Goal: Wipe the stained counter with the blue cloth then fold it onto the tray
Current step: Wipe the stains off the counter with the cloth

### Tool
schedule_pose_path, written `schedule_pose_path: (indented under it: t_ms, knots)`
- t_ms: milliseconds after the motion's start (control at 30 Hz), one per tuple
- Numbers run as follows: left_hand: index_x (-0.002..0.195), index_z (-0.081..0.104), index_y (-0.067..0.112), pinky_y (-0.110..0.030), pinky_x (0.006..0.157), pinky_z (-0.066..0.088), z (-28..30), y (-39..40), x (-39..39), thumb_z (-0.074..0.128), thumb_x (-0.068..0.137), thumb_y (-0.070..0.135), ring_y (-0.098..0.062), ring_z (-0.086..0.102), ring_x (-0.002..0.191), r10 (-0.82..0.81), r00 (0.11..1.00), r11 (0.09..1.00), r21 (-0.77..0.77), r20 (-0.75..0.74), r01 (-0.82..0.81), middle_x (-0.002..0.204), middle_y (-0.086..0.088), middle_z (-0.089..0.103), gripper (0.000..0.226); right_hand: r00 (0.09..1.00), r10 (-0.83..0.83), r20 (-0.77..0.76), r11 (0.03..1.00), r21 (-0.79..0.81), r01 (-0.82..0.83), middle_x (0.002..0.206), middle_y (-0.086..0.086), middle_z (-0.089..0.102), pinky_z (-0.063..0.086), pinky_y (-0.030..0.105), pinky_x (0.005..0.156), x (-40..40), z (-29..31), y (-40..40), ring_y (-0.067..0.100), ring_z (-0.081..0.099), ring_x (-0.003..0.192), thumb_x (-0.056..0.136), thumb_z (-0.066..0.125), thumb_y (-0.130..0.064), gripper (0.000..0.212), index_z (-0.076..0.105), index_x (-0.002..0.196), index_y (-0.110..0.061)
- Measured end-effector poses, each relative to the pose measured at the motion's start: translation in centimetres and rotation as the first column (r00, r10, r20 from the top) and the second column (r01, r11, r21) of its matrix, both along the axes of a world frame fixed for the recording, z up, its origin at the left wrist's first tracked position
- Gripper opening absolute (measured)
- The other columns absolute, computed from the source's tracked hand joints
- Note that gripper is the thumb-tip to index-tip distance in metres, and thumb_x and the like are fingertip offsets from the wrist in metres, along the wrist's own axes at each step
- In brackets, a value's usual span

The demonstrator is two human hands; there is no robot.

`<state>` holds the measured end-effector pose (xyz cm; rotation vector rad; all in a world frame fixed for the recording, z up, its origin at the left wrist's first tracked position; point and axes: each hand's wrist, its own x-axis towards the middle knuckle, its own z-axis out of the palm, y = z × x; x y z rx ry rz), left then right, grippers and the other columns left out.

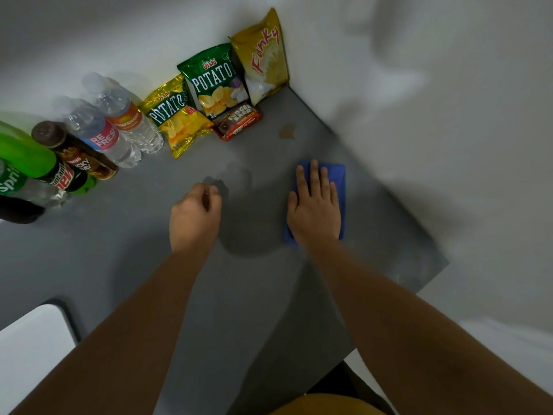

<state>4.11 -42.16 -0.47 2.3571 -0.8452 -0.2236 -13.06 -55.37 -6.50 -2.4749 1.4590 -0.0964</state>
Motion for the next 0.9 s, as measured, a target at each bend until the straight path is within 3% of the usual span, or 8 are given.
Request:
schedule_pose_path:
  t_ms: [200,367,700,900]
  knots:
    - [0.104,0.065,0.015,-0.043,0.065,0.052,-0.1,-0.4,0.1,0.046,0.103,0.036,-0.034,0.062,0.075,0.016,1.000,1.000,-0.008,-0.026,-0.016,0.074,-0.008,0.064,0.028,0.978,0.206,0.034,0.978,0.011,-0.206,0.172,-0.001,-0.003,-0.002,0.040,0.128,2.8,-0.3,1.4,0.019,-0.007,0.158,0.108,0.014,-0.047,0.061,0.008,0.164,-0.024]
    - [0.106,0.066,0.017,-0.045,0.070,0.055,-0.5,-0.1,0.6,0.049,0.103,0.035,-0.036,0.067,0.081,0.038,0.999,0.999,-0.013,-0.011,-0.039,0.082,-0.010,0.070,0.026,0.947,0.318,0.049,0.948,-0.005,-0.318,0.172,-0.001,0.005,0.006,0.042,0.128,6.1,-0.1,-1.9,0.019,0.002,0.158,0.108,0.019,-0.042,0.059,0.015,0.164,-0.023]
    - [0.107,0.066,0.021,-0.043,0.071,0.056,-1.3,0.4,2.0,0.047,0.102,0.037,-0.028,0.069,0.081,0.086,0.996,0.996,-0.011,-0.032,-0.086,0.082,-0.005,0.074,0.026,0.984,0.177,0.036,0.984,0.001,-0.177,0.172,0.004,0.002,0.001,0.042,0.128,10.6,0.3,-7.7,0.023,-0.001,0.158,0.108,0.019,-0.039,0.060,0.012,0.164,-0.020]
    - [0.108,0.068,0.024,-0.034,0.069,0.051,-0.6,0.5,2.2,0.047,0.102,0.041,-0.027,0.070,0.082,0.090,0.996,0.996,-0.026,0.004,-0.090,0.083,-0.003,0.074,0.028,0.998,-0.064,0.002,0.997,0.035,0.064,0.172,0.006,-0.008,-0.002,0.043,0.127,11.5,0.5,-9.0,0.025,-0.007,0.158,0.108,0.015,-0.039,0.061,0.000,0.164,-0.019]
